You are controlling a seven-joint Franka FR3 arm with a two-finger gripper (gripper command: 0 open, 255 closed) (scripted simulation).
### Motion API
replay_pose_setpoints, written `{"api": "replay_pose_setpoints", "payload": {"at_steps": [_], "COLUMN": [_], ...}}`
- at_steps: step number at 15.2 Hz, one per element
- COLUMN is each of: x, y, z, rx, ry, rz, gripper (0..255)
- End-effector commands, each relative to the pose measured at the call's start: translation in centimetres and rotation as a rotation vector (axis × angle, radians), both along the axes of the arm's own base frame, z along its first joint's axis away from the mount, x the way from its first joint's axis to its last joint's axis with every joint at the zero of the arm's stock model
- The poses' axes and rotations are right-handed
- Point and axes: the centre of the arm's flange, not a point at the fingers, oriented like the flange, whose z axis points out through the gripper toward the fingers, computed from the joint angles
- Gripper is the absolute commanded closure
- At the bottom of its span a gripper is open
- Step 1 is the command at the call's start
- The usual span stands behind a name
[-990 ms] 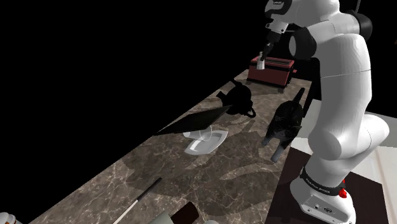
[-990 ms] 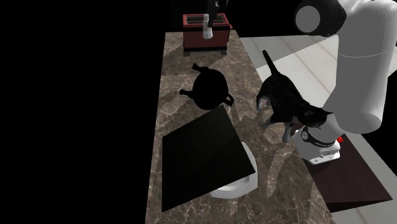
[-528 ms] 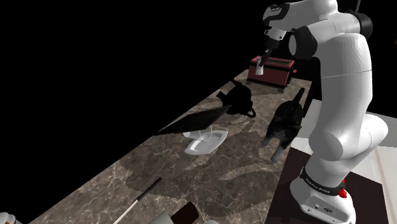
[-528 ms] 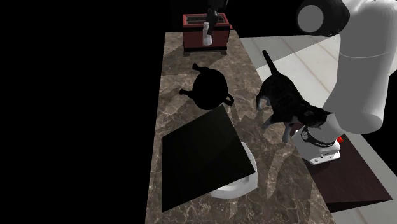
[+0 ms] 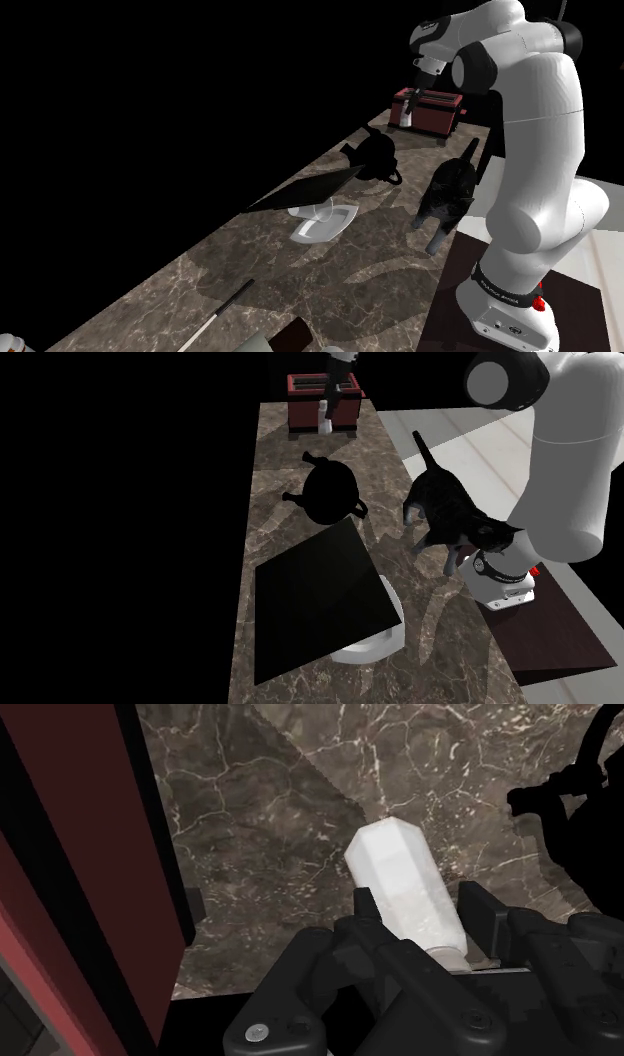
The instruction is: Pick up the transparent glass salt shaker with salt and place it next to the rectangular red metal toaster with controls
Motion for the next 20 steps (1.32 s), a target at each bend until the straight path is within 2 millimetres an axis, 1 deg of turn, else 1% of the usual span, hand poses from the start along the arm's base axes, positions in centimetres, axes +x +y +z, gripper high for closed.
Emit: {"api": "replay_pose_setpoints", "payload": {"at_steps": [1,20], "x": [-0.1,-0.1], "y": [0.0,0.0], "z": [-1.0,-11.1], "rx": [-0.001,-0.001], "ry": [0.0,0.0], "rz": [0.0,0.0], "gripper": [255,255]}}
